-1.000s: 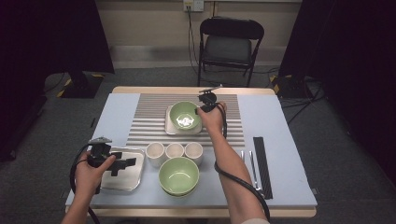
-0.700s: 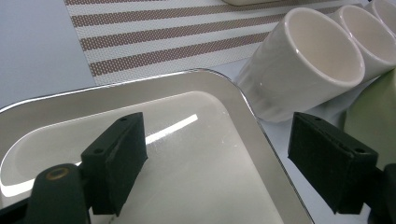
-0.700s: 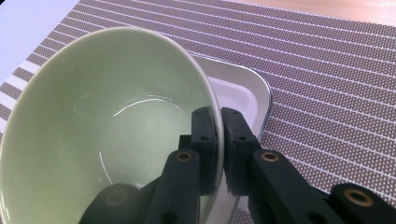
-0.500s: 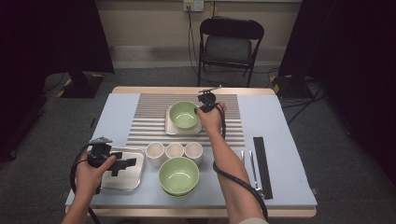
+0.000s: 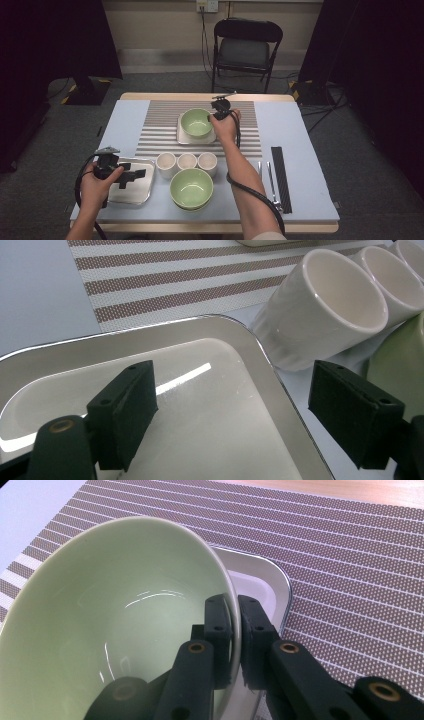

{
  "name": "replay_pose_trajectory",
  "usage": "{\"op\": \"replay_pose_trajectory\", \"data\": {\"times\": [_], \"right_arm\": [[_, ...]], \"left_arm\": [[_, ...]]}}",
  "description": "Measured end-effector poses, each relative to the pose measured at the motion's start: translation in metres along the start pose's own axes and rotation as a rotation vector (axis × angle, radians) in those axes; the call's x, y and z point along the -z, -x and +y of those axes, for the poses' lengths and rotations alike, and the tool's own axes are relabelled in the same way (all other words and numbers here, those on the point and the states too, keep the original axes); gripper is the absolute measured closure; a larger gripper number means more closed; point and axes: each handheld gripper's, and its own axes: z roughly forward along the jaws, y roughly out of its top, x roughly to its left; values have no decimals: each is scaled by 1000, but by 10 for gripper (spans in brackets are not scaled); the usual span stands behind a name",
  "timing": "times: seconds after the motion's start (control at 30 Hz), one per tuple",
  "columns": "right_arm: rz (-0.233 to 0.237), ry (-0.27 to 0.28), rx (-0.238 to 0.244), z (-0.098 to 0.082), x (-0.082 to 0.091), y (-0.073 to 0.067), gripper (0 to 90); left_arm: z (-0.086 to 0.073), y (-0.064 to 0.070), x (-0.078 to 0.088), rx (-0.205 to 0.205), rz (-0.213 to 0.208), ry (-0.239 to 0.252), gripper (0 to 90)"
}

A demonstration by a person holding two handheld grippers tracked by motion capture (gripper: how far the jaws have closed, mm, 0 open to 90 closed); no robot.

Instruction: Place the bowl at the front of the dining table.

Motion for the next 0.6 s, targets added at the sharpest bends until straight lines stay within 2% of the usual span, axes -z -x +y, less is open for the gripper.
{"op": "replay_pose_trajectory", "data": {"times": [0.17,0.6], "right_arm": [[-1,1,-10,-1,-1,0,843],[-1,12,9,-1,-4,-1,842]], "left_arm": [[0,0,0,0,0,1,191],[0,1,-1,1,-3,-5,191]]}}
